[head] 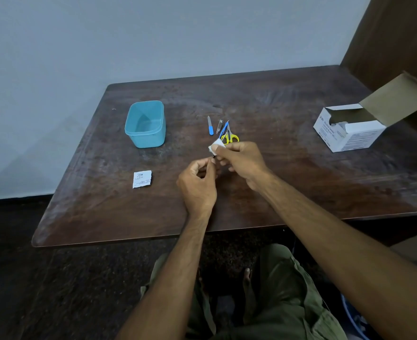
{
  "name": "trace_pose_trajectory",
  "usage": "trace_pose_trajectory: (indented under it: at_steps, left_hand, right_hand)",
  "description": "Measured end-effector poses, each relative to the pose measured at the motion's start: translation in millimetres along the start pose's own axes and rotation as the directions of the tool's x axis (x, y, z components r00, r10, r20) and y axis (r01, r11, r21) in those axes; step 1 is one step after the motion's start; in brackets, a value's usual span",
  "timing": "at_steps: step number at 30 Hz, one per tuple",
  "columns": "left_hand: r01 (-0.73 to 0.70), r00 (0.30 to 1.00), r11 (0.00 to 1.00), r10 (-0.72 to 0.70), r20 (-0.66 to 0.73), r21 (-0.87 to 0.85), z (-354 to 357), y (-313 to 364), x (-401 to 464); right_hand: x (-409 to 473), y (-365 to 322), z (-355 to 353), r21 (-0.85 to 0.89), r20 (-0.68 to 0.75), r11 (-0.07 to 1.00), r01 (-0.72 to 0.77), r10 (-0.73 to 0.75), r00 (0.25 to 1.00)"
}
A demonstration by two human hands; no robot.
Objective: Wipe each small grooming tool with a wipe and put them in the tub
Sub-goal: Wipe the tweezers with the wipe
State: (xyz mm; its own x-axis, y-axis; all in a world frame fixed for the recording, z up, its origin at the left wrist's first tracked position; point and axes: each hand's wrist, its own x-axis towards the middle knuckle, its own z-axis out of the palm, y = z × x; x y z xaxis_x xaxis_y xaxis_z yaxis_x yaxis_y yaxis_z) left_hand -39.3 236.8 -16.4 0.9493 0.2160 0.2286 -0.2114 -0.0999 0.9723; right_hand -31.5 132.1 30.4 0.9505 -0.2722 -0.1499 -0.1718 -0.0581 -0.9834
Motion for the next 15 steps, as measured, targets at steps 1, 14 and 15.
trace_pose_trajectory:
  at_steps: [1,14,15]
  left_hand:
    - [0.025,1.0,0.999,-0.025,0.016,-0.025,0.4,1.4,-0.1]
    - [0.25,0.955,0.934,-0.194,0.226,-0.255,-13.0,10.3,3.0]
    - [0.248,0.953,0.938,-0.191,0.237,-0.244,-13.0,10.6,2.8]
  right_hand:
    - [2.5,-0.6,-0.7,0.011,-0.016,1.0,0.002,-0.002,1.0]
    - [4.8,6.5,-0.6,0.067,0.101,0.993,0.101,-0.108,0.989]
    - [5.7,5.1,-0.1,0.063,0.09,0.992,0.109,-0.114,0.989]
